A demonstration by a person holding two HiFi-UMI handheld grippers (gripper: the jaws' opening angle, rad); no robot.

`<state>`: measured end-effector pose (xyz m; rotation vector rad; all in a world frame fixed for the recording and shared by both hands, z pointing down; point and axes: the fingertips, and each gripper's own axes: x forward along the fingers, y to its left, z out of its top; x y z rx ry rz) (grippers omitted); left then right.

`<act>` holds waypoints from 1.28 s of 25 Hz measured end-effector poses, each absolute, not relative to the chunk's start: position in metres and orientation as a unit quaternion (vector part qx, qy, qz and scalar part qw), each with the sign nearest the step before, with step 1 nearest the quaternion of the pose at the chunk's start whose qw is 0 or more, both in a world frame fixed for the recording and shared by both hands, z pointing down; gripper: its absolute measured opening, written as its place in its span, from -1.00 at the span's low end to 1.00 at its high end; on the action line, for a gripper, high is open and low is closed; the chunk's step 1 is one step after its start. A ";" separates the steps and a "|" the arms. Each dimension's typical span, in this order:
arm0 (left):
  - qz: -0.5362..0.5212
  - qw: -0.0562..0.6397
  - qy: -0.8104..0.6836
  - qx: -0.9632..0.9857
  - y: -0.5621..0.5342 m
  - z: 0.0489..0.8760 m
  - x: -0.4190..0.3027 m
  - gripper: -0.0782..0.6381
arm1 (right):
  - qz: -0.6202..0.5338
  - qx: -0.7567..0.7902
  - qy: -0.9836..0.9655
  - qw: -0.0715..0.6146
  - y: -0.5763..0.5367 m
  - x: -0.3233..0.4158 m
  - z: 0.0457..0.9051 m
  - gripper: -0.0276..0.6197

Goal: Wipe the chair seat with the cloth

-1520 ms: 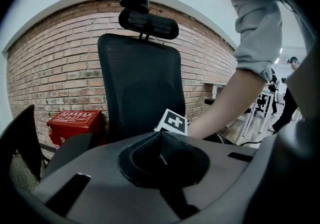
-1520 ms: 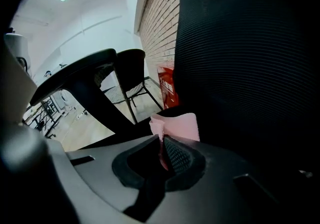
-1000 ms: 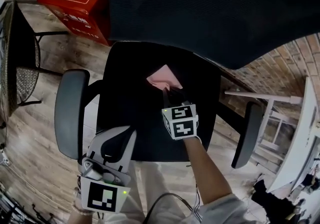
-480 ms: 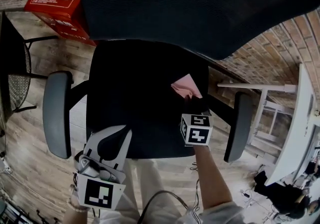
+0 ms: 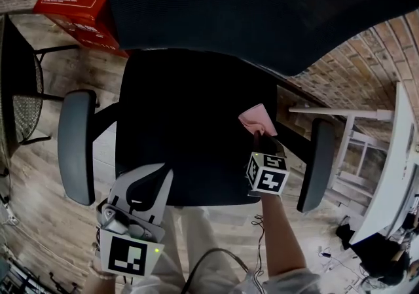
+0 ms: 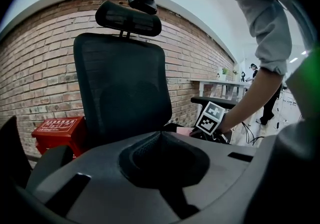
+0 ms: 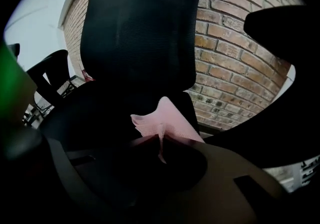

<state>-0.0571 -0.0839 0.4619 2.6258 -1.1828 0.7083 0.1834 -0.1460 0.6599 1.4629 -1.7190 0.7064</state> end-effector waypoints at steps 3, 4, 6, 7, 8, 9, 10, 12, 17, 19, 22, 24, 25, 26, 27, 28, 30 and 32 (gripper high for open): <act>0.242 0.089 -0.398 0.880 -0.081 0.465 -0.061 -0.73 | 0.276 0.550 -0.692 0.378 -0.145 0.167 0.659 -0.76; 0.244 0.087 -0.399 0.880 -0.079 0.465 -0.062 -0.73 | 0.275 0.541 -0.699 0.379 -0.144 0.160 0.659 -0.76; 0.246 0.085 -0.402 0.878 -0.075 0.465 -0.067 -0.73 | 0.272 0.523 -0.713 0.381 -0.141 0.143 0.659 -0.76; 0.247 0.085 -0.404 0.877 -0.072 0.465 -0.069 -0.73 | 0.270 0.513 -0.720 0.381 -0.140 0.135 0.659 -0.76; 0.247 0.087 -0.406 0.876 -0.069 0.466 -0.071 -0.73 | 0.268 0.504 -0.728 0.381 -0.139 0.126 0.659 -0.76; 0.248 0.090 -0.408 0.874 -0.066 0.466 -0.074 -0.73 | 0.266 0.494 -0.735 0.381 -0.138 0.117 0.658 -0.76; 0.248 0.093 -0.409 0.873 -0.062 0.466 -0.076 -0.73 | 0.264 0.483 -0.743 0.381 -0.136 0.107 0.658 -0.76; 0.246 0.099 -0.410 0.873 -0.054 0.466 -0.082 -0.73 | 0.259 0.460 -0.759 0.382 -0.133 0.085 0.657 -0.76; 0.239 0.108 -0.425 0.866 -0.038 0.467 -0.098 -0.73 | 0.241 0.396 -0.800 0.382 -0.124 0.027 0.655 -0.76; 0.237 0.114 -0.432 0.863 -0.031 0.468 -0.106 -0.73 | 0.232 0.368 -0.815 0.382 -0.119 0.003 0.654 -0.76; 0.238 0.123 -0.441 0.856 -0.020 0.471 -0.118 -0.73 | 0.216 0.322 -0.840 0.379 -0.109 -0.036 0.651 -0.76; 0.239 0.127 -0.447 0.852 -0.012 0.471 -0.125 -0.73 | 0.201 0.285 -0.857 0.379 -0.099 -0.064 0.648 -0.76; 0.238 0.130 -0.451 0.851 -0.009 0.471 -0.128 -0.73 | 0.190 0.265 -0.865 0.381 -0.094 -0.078 0.648 -0.76; 0.238 0.132 -0.453 0.849 -0.005 0.472 -0.131 -0.73 | 0.179 0.244 -0.873 0.384 -0.088 -0.091 0.647 -0.76; 0.240 0.133 -0.454 0.848 -0.002 0.472 -0.133 -0.73 | 0.168 0.224 -0.879 0.386 -0.082 -0.104 0.647 -0.76; 0.243 0.133 -0.455 0.846 0.001 0.473 -0.135 -0.73 | 0.158 0.206 -0.885 0.386 -0.076 -0.117 0.646 -0.76; 0.250 0.131 -0.455 0.844 0.007 0.474 -0.140 -0.73 | 0.141 0.174 -0.896 0.383 -0.067 -0.143 0.642 -0.76; 0.251 0.133 -0.459 0.842 0.011 0.473 -0.145 -0.73 | 0.131 0.146 -0.905 0.377 -0.058 -0.166 0.637 -0.76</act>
